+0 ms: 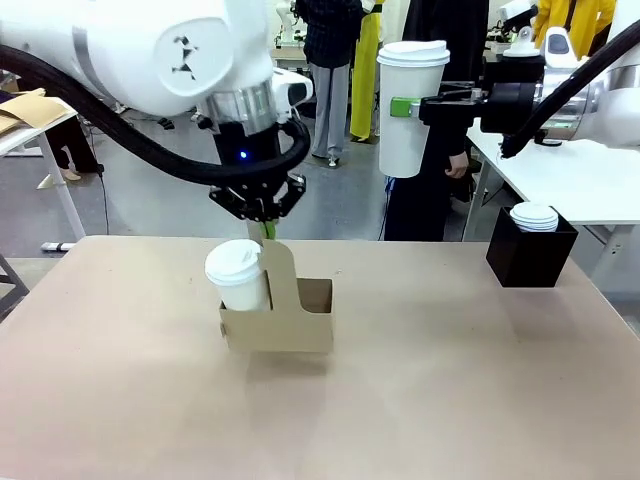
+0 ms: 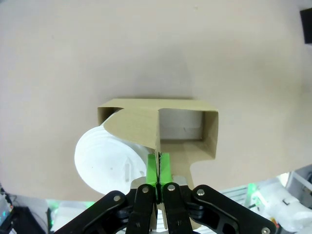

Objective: Pour a drink into a cup and package it in a carrier.
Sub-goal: Position the Cup Carrier in the center of the table.

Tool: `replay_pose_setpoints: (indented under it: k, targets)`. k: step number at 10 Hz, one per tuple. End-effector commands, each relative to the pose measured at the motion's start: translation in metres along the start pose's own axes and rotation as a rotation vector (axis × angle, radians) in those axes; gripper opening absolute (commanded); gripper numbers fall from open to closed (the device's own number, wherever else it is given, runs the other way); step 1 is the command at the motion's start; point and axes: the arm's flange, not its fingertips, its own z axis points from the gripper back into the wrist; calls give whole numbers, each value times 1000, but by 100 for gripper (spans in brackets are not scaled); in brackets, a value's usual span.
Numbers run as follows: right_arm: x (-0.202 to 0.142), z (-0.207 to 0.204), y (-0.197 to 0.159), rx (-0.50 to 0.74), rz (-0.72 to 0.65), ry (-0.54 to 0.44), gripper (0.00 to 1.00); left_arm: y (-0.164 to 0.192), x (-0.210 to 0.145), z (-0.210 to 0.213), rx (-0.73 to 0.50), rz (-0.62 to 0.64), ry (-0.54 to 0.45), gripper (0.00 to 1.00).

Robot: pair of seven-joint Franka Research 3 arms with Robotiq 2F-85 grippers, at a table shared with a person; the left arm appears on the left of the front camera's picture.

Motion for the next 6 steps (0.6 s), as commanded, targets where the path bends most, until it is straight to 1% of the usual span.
replay_pose_setpoints:
  k: [1,3,6]
  targets:
    - [5,-3,0,-10,13,-4,81,-13,-9,-10,-24,54,-10,2]
    - [5,-3,0,-10,13,-4,81,-29,-15,-23,6,43,9,2]
    - [5,-3,0,-10,13,-4,81,-46,-13,-46,53,48,23,2]
